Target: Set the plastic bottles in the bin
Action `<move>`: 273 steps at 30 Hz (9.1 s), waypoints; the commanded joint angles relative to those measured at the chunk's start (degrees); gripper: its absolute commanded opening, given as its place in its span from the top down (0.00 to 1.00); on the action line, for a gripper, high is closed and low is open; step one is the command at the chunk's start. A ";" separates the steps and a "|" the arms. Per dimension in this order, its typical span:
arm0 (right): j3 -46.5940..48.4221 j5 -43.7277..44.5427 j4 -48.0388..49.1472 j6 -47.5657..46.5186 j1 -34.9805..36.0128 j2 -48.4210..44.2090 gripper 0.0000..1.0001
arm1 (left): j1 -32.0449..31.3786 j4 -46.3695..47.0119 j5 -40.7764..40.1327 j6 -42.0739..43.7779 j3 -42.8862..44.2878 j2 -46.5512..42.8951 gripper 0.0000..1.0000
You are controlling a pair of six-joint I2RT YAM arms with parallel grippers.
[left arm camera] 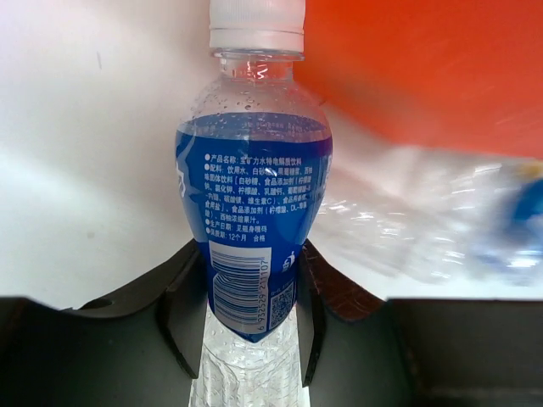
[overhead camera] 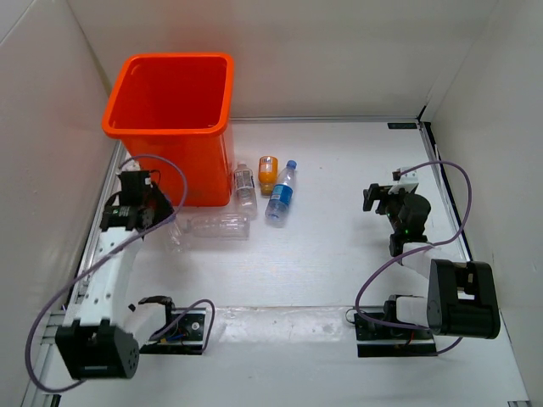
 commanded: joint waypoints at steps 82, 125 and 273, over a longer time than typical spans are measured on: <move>1.48 -0.44 2.19 -0.04 -0.61 -0.31 0.10 | -14.47 -9.19 -0.09 -40.23 -9.59 -19.80 0.00; 1.12 -2.64 2.81 -0.04 -1.67 -0.22 0.10 | -11.83 35.81 10.28 -53.63 -19.35 22.49 0.87; 79.20 -51.58 -77.29 37.56 17.33 55.11 0.78 | -41.62 -18.60 -47.55 8.06 8.24 -38.87 0.00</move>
